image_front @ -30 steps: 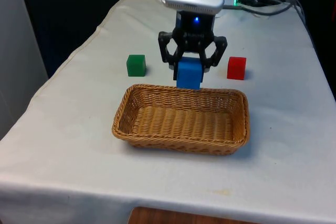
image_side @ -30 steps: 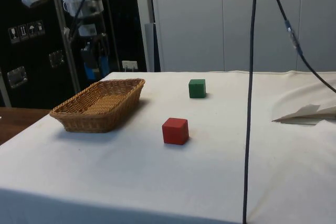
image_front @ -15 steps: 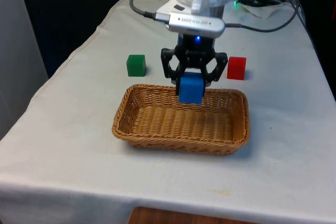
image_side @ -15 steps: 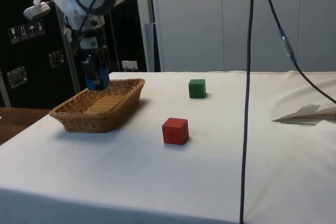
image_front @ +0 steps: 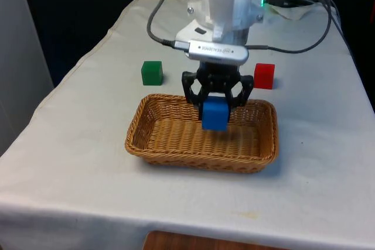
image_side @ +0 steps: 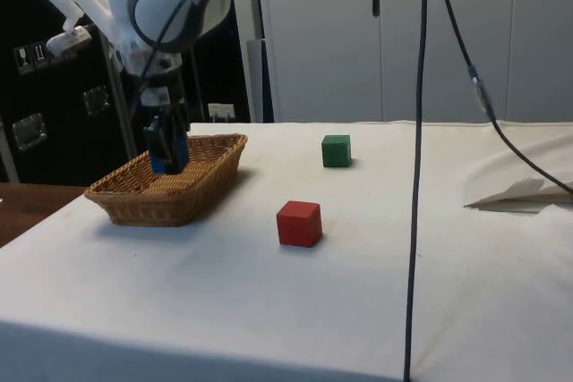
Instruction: Pick up the blue cube and place it into the basket.
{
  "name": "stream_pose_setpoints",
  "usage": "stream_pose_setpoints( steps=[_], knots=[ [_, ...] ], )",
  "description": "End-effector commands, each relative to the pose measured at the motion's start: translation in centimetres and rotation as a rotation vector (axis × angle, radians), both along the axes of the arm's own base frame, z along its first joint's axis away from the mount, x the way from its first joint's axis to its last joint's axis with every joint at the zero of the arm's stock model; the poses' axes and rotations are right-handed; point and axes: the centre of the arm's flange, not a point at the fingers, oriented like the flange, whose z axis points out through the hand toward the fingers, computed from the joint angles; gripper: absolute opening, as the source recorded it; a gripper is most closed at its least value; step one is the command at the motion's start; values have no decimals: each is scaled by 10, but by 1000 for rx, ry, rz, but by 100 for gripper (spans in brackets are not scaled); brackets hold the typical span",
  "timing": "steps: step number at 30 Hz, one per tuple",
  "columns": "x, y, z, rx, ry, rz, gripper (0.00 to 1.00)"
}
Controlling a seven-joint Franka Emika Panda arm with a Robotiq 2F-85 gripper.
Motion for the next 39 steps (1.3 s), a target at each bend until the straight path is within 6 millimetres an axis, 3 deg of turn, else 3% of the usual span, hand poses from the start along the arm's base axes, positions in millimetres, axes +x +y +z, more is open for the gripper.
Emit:
stream_pose_setpoints(
  steps=[1,13,15,17,18,22,30,39],
  knots=[
    [1,1,-4,15,-5,2,1],
    [1,2,-25,28,-5,0,3],
    [1,2,-26,29,-3,-1,18],
    [1,1,-27,29,-3,-2,41],
    [1,1,-27,30,-3,-3,60],
    [0,1,-27,20,1,-4,97],
    [0,1,-27,21,1,-4,100],
    [2,1,7,19,-3,-1,100]
  ],
)
